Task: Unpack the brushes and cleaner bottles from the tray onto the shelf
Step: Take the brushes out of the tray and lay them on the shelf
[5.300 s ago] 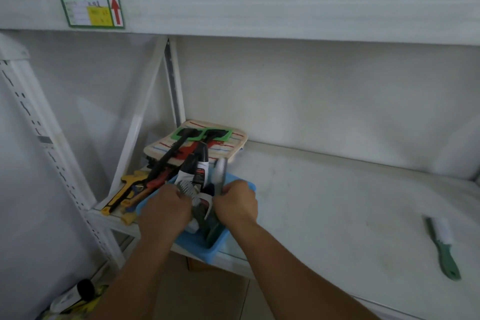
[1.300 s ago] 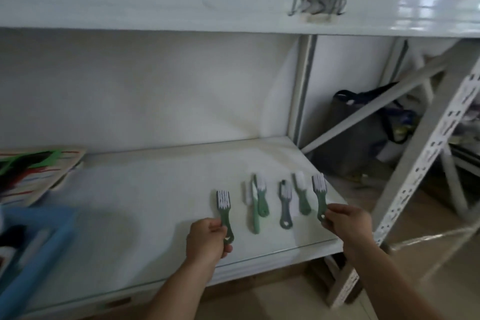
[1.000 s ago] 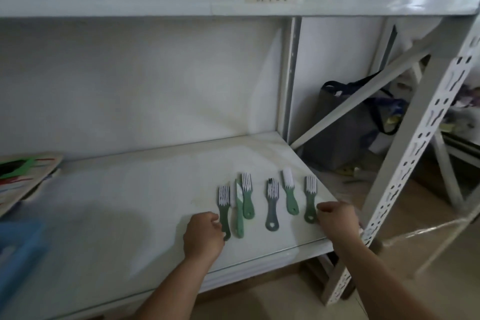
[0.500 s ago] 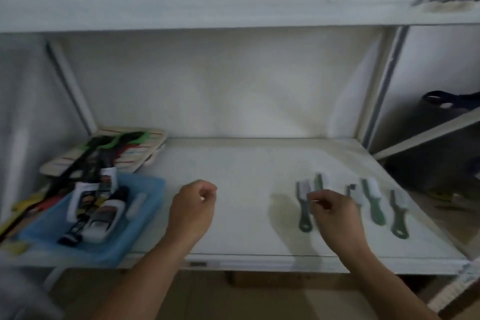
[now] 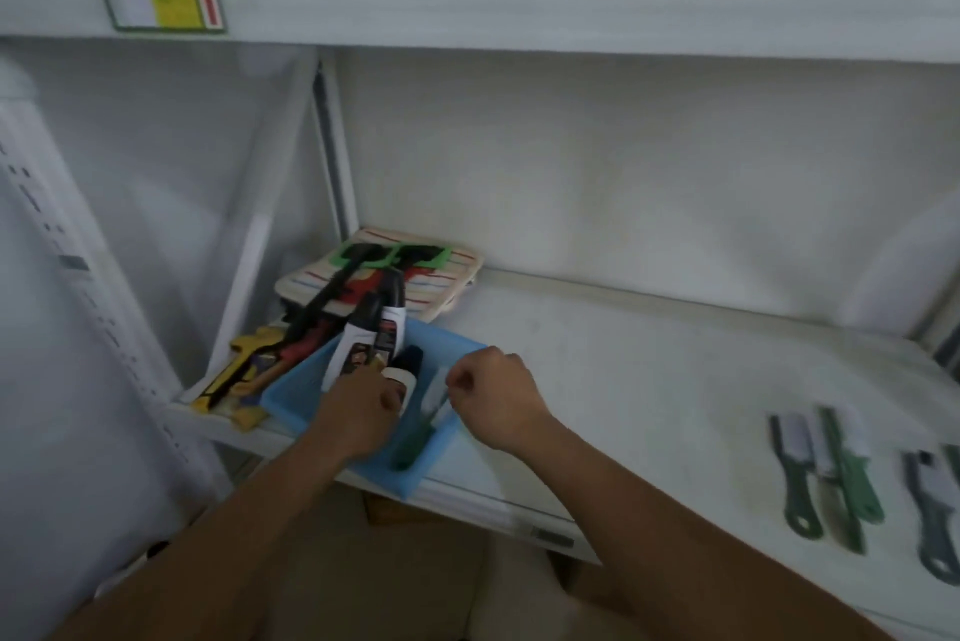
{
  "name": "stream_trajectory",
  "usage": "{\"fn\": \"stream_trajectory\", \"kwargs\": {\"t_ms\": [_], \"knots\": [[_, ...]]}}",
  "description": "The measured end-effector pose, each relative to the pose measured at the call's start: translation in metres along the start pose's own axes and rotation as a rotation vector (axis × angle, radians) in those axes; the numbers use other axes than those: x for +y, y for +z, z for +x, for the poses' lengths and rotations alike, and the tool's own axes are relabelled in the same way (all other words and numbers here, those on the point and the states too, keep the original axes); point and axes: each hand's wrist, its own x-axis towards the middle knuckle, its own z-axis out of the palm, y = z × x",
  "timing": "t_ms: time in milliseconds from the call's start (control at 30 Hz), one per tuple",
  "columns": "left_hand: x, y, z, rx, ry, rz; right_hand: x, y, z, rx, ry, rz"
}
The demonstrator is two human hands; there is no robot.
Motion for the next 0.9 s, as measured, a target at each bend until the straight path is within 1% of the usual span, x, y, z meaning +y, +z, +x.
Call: {"fn": "stream_trajectory", "kwargs": {"t_ms": [67,133,233,300,367,500,567,733,833,900], "knots": [[0.001,0.007,0.005,-0.072,0.02,0.041,-0.011,0.009,0.014,-0.067,0.022,-0.133],[0.002,0.018,0.011,-0.098,0.029,0.049,-0.02,0.014,0.023,-0.145,0.026,-0.328],[0.01,0.027,0.014,-0.074,0.054,0.117,-0.031,0.021,0.032,-0.243,0.003,-0.631],[0.016,0.03,0.017,-0.077,0.076,0.163,-0.037,0.026,0.039,-0.276,-0.012,-0.76],[0.015,0.033,0.019,-0.124,0.055,0.177,-0.042,0.031,0.044,-0.302,-0.017,-0.829],[0.007,0.032,0.023,-0.2,0.058,0.2,-0.044,0.042,0.048,-0.302,0.006,-0.838],[0.004,0.031,0.024,-0.209,0.074,0.207,-0.043,0.044,0.048,-0.288,0.025,-0.818],[-0.003,0.021,0.024,-0.118,0.103,0.059,-0.034,0.052,0.046,-0.278,0.132,-0.712],[-0.009,0.009,0.028,-0.092,0.046,0.004,-0.039,0.061,0.048,-0.252,0.188,-0.667],[-0.01,0.0,0.03,-0.099,-0.033,-0.098,-0.043,0.066,0.048,-0.229,0.201,-0.664]]}}
